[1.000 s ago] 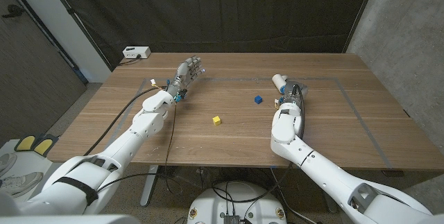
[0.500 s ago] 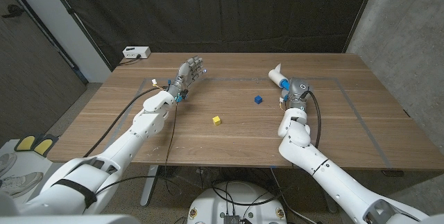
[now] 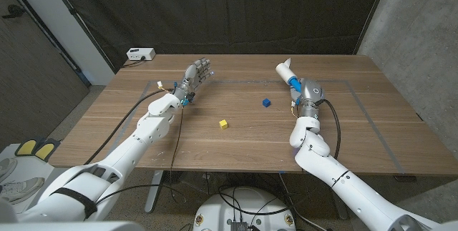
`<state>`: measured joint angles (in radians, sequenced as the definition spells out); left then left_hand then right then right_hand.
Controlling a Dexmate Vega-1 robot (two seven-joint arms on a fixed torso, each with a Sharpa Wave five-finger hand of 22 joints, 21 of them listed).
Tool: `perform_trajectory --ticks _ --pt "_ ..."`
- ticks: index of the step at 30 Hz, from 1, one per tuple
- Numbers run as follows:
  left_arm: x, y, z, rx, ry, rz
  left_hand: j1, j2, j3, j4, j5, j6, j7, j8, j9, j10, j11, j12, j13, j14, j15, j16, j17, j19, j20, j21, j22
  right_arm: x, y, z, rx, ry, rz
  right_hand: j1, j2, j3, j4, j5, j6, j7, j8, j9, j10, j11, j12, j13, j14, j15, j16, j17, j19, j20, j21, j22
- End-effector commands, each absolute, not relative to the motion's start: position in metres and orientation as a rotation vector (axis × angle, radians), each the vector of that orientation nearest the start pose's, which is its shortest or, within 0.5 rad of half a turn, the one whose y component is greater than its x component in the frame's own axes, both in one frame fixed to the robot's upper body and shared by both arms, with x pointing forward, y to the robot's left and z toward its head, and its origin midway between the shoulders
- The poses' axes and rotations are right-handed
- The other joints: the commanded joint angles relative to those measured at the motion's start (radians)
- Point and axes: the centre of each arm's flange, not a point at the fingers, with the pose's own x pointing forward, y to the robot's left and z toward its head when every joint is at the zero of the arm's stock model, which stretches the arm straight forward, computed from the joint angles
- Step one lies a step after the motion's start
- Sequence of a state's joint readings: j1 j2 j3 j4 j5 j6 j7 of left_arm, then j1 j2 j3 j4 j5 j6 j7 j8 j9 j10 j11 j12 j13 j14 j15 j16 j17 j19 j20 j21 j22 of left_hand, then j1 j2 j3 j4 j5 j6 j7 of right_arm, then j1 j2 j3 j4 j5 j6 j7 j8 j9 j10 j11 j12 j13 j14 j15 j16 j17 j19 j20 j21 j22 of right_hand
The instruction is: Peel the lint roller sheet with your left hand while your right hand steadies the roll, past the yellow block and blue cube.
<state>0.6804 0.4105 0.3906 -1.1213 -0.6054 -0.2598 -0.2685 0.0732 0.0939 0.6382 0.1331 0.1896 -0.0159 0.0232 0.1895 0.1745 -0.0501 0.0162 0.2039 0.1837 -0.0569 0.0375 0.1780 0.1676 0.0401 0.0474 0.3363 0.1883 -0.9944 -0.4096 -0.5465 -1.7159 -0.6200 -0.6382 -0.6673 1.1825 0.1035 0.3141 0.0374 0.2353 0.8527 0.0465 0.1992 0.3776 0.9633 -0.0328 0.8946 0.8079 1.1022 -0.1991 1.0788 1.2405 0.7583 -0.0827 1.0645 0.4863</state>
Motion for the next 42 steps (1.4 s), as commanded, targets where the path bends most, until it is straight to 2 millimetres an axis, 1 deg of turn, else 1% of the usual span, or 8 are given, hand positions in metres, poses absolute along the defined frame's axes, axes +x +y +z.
perform_trajectory --ticks 1,7,10,13,16,19,28,42 --pt "0.678 0.243 0.009 0.037 -0.592 -0.426 0.007 0.041 0.002 -0.009 0.006 0.0 -0.007 -0.004 0.004 0.006 0.002 0.003 0.005 0.006 0.002 0.003 0.003 0.004 0.011 -0.003 0.002 0.576 -0.213 -0.061 -0.949 -0.626 -0.678 -0.072 0.078 0.079 0.093 0.02 -0.012 -0.007 0.014 0.049 -0.019 -0.03 0.074 0.139 -0.009 -0.018 0.089 0.009 -0.029 -0.079 0.038 -0.009" --pt "0.679 0.241 0.012 0.045 -0.591 -0.433 0.008 0.041 0.002 -0.009 0.005 0.0 -0.009 -0.004 0.004 0.01 0.006 0.004 0.005 0.011 0.006 0.005 0.003 0.005 0.015 -0.004 0.002 0.571 -0.206 -0.062 -0.961 -0.732 -0.729 -0.092 0.071 0.085 0.104 0.028 -0.022 -0.026 0.028 0.086 -0.032 -0.038 0.09 0.186 -0.03 -0.017 0.149 0.01 -0.069 -0.092 0.041 -0.024" --pt "0.679 0.24 0.015 0.067 -0.606 -0.424 0.018 0.028 0.001 -0.025 0.001 0.0 -0.019 -0.005 0.003 0.027 0.008 0.009 0.006 0.043 0.045 0.011 0.002 0.017 0.07 -0.004 0.003 0.569 -0.2 -0.063 -0.984 -0.812 -0.768 -0.099 0.068 0.089 0.107 0.033 -0.023 -0.026 0.037 0.105 -0.035 -0.039 0.081 0.179 -0.044 -0.017 0.172 0.008 -0.077 -0.094 0.04 -0.037" --pt "0.677 0.238 0.019 0.1 -0.632 -0.402 0.071 0.005 0.008 -0.093 -0.009 0.08 -0.029 0.018 0.005 0.104 0.021 0.033 0.009 0.111 0.065 0.021 0.005 0.052 0.119 0.001 0.005 0.567 -0.193 -0.064 -1.002 -0.876 -0.824 -0.105 0.068 0.093 0.107 0.037 -0.022 -0.032 0.047 0.123 -0.039 -0.038 0.079 0.187 -0.055 -0.016 0.193 0.006 -0.084 -0.095 0.044 -0.048" --pt "0.673 0.236 0.025 0.141 -0.648 -0.38 0.136 -0.007 0.015 -0.174 -0.017 0.164 -0.038 0.028 0.01 0.224 0.019 0.069 0.02 0.241 0.04 0.044 0.011 0.075 0.128 0.006 0.014 0.566 -0.189 -0.064 -1.022 -0.926 -0.864 -0.108 0.068 0.095 0.105 0.039 -0.019 -0.035 0.053 0.134 -0.035 -0.037 0.071 0.176 -0.061 -0.016 0.206 0.006 -0.089 -0.096 0.048 -0.054" --pt "0.67 0.234 0.033 0.191 -0.652 -0.396 0.156 -0.01 0.009 -0.2 -0.019 0.206 -0.045 0.036 0.012 0.262 0.004 0.081 0.027 0.28 0.022 0.052 0.017 0.072 0.128 0.006 0.018 0.566 -0.187 -0.063 -1.067 -0.937 -0.882 -0.112 0.068 0.096 0.104 0.042 -0.018 -0.036 0.059 0.147 -0.032 -0.037 0.072 0.181 -0.067 -0.016 0.22 0.005 -0.093 -0.097 0.054 -0.06" --pt "0.663 0.226 0.063 0.397 -0.682 -0.473 0.177 -0.065 -0.024 -0.249 -0.016 0.24 -0.078 0.033 0.015 0.228 -0.027 0.063 0.038 0.209 0.019 0.021 0.023 0.011 0.149 -0.019 0.021 0.566 -0.176 -0.06 -1.184 -0.963 -0.89 -0.116 0.065 0.1 0.098 0.047 -0.012 -0.039 0.07 0.173 -0.025 -0.038 0.071 0.187 -0.08 -0.016 0.256 0.005 -0.101 -0.1 0.068 -0.076" --pt "0.644 0.207 0.101 0.636 -0.727 -0.491 0.233 -0.155 -0.058 -0.305 0.002 0.241 -0.111 0.031 0.017 0.183 -0.014 0.045 0.045 0.155 0.036 0.013 0.025 -0.024 0.166 -0.038 0.022 0.565 -0.164 -0.06 -1.333 -0.971 -0.898 -0.122 0.062 0.103 0.095 0.051 -0.004 -0.048 0.078 0.197 -0.024 -0.039 0.068 0.191 -0.093 -0.016 0.296 0.005 -0.109 -0.102 0.086 -0.094"
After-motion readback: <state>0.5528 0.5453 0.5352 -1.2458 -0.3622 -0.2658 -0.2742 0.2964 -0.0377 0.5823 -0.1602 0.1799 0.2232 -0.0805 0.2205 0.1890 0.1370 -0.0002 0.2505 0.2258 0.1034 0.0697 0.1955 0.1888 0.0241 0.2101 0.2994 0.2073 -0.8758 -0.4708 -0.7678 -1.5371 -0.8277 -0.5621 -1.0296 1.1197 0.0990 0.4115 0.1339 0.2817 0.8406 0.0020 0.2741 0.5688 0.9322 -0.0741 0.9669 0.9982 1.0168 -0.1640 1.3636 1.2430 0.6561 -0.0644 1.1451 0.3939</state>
